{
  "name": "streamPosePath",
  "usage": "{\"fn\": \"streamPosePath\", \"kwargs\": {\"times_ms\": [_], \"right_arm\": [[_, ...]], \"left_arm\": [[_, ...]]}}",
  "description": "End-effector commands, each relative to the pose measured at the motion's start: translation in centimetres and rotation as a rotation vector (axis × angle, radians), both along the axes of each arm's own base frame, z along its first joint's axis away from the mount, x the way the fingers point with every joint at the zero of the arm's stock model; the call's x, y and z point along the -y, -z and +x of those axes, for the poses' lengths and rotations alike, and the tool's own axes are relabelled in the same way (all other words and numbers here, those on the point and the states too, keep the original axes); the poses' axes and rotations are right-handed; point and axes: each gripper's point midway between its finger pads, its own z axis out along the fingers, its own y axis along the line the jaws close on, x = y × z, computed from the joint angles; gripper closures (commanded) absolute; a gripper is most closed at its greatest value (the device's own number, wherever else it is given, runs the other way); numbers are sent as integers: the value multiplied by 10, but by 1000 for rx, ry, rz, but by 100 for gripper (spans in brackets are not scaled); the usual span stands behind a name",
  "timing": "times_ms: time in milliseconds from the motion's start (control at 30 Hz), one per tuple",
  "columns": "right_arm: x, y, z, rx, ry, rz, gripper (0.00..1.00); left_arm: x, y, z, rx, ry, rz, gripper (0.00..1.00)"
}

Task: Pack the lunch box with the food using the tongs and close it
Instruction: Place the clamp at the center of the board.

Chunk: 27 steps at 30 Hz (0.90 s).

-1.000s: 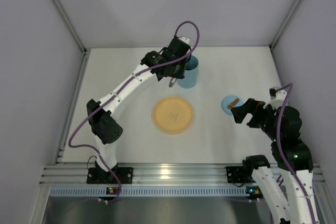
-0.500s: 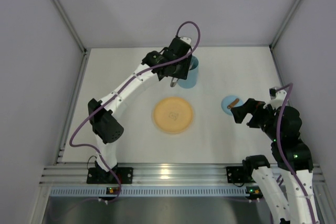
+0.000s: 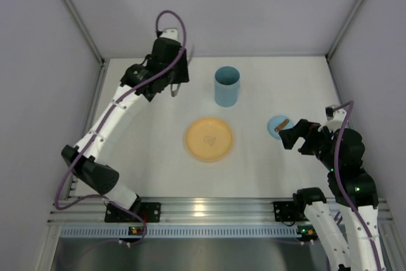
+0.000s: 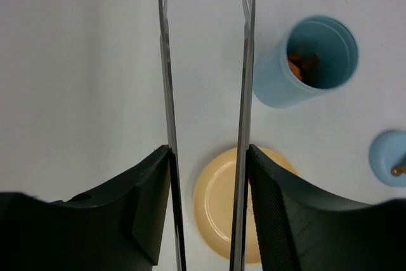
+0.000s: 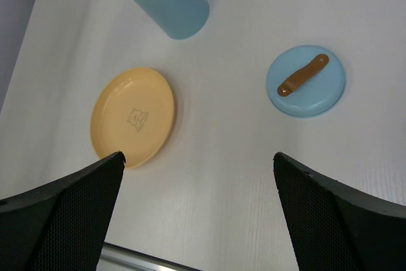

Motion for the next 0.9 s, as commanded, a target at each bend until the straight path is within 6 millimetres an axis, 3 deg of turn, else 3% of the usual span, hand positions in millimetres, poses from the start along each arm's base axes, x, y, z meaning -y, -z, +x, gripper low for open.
{"fn": "streamPosePath", "kwargs": {"times_ms": [0, 33, 100, 133, 200, 233, 300, 367, 533, 867], "right_arm": [[2, -12, -2, 34, 4, -4, 1], [2, -11, -2, 30, 1, -3, 1], [1, -12, 0, 33, -1, 0, 1], [0, -12, 0, 31, -4, 0, 0], [-1, -12, 2, 30, -13, 4, 1], [-2, -11, 3, 27, -14, 4, 1], [-2, -10, 5, 20, -16, 4, 1], [-3, -10, 7, 17, -18, 6, 1], [-3, -9, 10, 12, -18, 2, 1], [-3, -1, 15, -11, -15, 3, 1]], "left_arm": [[-52, -34, 11, 120, -169, -82, 45], [-70, -16, 13, 87, -209, -72, 45], [-79, 1, 20, 71, -233, -99, 45], [-90, 29, 20, 26, -258, -80, 45], [-94, 46, 28, 17, -273, -108, 43], [-103, 72, 28, -24, -295, -93, 43], [-109, 85, 36, -21, -317, -113, 41], [-118, 114, 40, -60, -342, -109, 41], [-125, 165, 50, -135, -359, -102, 40], [-110, 217, 54, -261, -300, -96, 41]]}}
